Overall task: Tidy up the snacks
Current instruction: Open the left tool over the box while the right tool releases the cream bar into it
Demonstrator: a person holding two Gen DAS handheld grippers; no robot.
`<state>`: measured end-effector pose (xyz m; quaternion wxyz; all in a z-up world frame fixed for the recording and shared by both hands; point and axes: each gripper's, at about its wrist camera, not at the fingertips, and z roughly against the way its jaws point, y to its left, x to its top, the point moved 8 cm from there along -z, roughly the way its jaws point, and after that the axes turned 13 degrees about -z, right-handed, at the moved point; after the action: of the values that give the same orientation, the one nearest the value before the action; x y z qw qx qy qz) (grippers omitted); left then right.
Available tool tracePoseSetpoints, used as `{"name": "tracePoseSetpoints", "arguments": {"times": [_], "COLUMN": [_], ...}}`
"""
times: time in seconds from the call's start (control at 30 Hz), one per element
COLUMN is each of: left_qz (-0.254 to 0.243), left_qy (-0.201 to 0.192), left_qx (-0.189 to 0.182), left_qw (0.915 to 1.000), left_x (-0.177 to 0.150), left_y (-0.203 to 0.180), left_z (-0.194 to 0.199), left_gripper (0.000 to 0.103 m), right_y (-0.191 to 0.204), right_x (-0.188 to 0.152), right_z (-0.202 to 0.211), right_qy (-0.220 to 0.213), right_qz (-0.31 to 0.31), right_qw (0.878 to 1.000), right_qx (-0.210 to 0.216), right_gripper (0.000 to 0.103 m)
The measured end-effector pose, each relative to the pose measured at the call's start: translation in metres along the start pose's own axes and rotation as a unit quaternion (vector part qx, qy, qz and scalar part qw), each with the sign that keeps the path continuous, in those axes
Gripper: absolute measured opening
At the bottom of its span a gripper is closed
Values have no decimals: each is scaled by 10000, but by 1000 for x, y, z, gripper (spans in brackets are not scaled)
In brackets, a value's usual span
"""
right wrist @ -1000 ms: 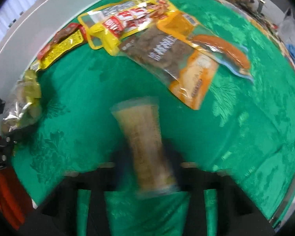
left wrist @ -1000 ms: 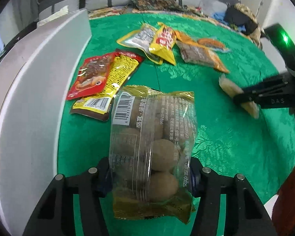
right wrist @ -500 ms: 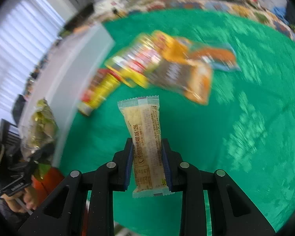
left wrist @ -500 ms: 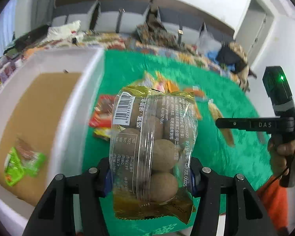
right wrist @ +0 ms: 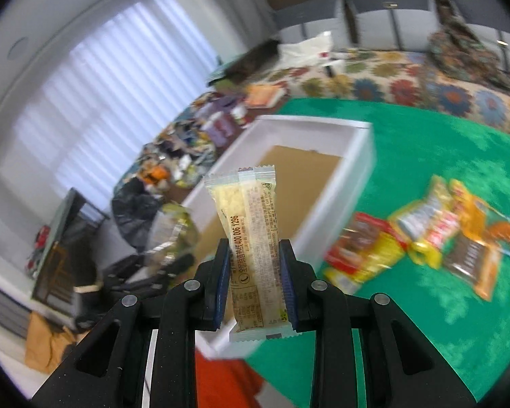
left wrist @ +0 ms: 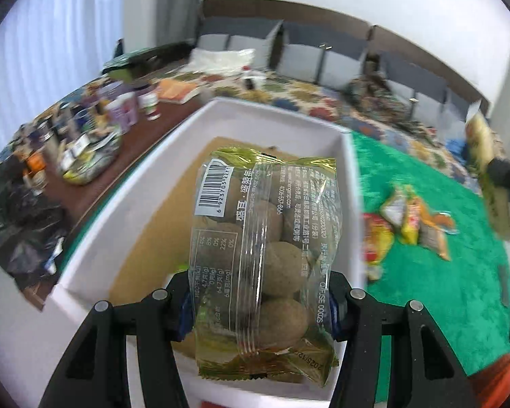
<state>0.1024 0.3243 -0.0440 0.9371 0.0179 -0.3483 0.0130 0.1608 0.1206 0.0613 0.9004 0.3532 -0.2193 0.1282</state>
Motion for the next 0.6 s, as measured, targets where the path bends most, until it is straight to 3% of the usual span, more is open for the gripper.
{"name": "tracePoseSetpoints", "arguments": {"times": [0.27, 0.33, 0.37, 0.6], "left_qz": [111, 169, 207, 465], "left_qy": [318, 357, 337, 166], "left_qx": [434, 463, 498, 532], "left_qw": [9985, 9981, 9980, 9974], "left_x": [-35, -41, -45, -44], "left_y": [35, 40, 44, 46], "left_z": [-23, -28, -28, -21], "left_gripper": [64, 83, 87, 90], "right_y": [41, 39, 36, -6], "right_x": [-26, -34, -39, -47], "right_z": [-73, -87, -91, -74], "right_qy": [441, 529, 590, 338], "right_qz": [170, 170, 168, 199], "right_qw": [9988, 9984, 9981, 9983], "right_qx": [97, 36, -3, -440], "right_gripper": [34, 58, 60, 60]}}
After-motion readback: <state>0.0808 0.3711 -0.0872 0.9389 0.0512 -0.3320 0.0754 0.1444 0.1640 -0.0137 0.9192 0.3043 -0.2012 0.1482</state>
